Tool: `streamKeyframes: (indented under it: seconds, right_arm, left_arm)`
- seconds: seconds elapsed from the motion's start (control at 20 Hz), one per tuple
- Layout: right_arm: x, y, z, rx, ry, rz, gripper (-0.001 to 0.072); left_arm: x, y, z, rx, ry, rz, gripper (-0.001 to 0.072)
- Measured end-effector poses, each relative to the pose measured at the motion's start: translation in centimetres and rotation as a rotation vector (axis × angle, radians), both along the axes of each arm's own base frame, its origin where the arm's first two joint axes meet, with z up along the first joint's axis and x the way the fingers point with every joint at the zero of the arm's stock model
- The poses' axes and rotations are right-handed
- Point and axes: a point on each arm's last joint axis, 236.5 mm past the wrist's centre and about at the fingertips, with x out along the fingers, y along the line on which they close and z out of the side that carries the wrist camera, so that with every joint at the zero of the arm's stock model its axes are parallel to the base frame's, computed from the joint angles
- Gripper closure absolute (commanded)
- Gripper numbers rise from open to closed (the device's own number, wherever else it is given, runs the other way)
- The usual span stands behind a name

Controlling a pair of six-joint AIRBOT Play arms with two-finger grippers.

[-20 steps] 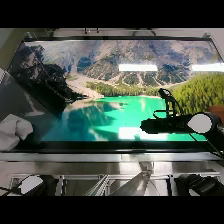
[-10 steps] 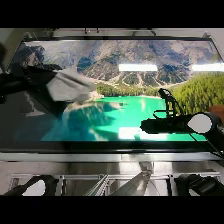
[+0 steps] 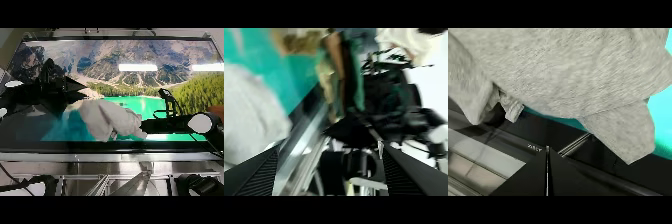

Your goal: Fold the shirts.

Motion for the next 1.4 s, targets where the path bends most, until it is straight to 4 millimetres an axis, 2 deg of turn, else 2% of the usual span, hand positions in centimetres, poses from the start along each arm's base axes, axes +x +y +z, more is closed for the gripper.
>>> streamKeyframes:
  seconds: [0.05, 0.1, 0.2, 0.3, 0.35, 0.4, 0.45, 0.6, 0.7, 0.8, 0.85, 1.05, 1.1, 1.15, 1.2, 1.25, 1.3, 1.4]
  right_arm:
    - [0.0, 0.0, 0.0, 0.000, -0.001, 0.000, 0.0153]
    - [0.0, 0.0, 0.0, -0.001, -0.001, 0.000, 0.0132]
    - [0.1, -0.1, -0.1, -0.004, -0.001, 0.000, 0.0133]
    - [0.4, -0.2, -0.7, -0.013, 0.013, -0.017, 0.0142]
    - [0.5, -0.2, -1.3, -0.014, 0.031, -0.027, 0.0215]
    - [0.6, 0.1, -2.0, -0.007, 0.064, -0.040, 0.0249]
    - [0.5, 0.5, -2.9, 0.005, 0.105, -0.050, 0.0248]
    - [0.0, 2.5, -5.6, 0.061, 0.221, -0.035, 0.0248]
    - [-0.2, 4.1, -6.7, 0.125, 0.278, -0.018, 0.0248]
    - [-0.1, 5.5, -7.6, 0.188, 0.316, -0.019, 0.0248]
    - [0.1, 5.9, -8.1, 0.206, 0.326, -0.023, 0.0248]
    - [0.9, 7.1, -9.0, 0.264, 0.324, -0.025, 0.0250]
    - [1.1, 7.3, -8.9, 0.279, 0.315, -0.026, 0.0305]
    - [1.4, 7.6, -8.8, 0.295, 0.307, -0.027, 0.0410]
    - [1.7, 7.8, -8.6, 0.313, 0.295, -0.030, 0.0428]
    - [2.0, 8.0, -8.4, 0.326, 0.281, -0.032, 0.0482]
    - [2.3, 8.2, -8.2, 0.340, 0.267, -0.033, 0.0691]
    - [2.9, 8.5, -7.9, 0.362, 0.237, -0.035, 0.0695]
  left_arm:
    - [0.0, 0.9, -1.3, 0.033, 0.038, 0.005, -0.0013]
    - [-0.2, 1.9, -2.4, 0.057, 0.072, 0.007, -0.0013]
    - [-0.7, 4.1, -3.8, 0.095, 0.134, 0.016, -0.0013]
    - [-2.1, 6.3, -5.9, 0.176, 0.211, 0.016, -0.0013]
    - [-3.1, 7.0, -7.0, 0.217, 0.253, 0.014, -0.0012]
    - [-4.3, 7.6, -8.1, 0.256, 0.297, 0.012, 0.0006]
    - [-5.2, 7.8, -9.2, 0.286, 0.330, 0.009, 0.0006]
    - [-8.2, 7.2, -12.2, 0.350, 0.415, -0.012, 0.0006]
    - [-9.5, 6.4, -13.9, 0.389, 0.441, -0.022, 0.0007]
    - [-10.1, 5.8, -15.2, 0.428, 0.441, -0.024, 0.0024]
    - [-10.2, 5.4, -15.8, 0.447, 0.438, -0.022, 0.0140]
    - [-9.8, 4.4, -17.1, 0.503, 0.404, -0.008, 0.0149]
    - [-9.7, 4.0, -17.3, 0.511, 0.394, -0.006, 0.0281]
    - [-9.4, 3.9, -17.6, 0.527, 0.379, 0.005, 0.0427]
    - [-9.0, 3.8, -18.1, 0.547, 0.360, 0.016, 0.0536]
    - [-8.8, 3.7, -18.3, 0.560, 0.346, 0.021, 0.0683]
    - [-8.6, 3.5, -18.5, 0.567, 0.335, 0.024, 0.0685]
    - [-7.9, 2.9, -18.3, 0.555, 0.305, 0.040, 0.0686]
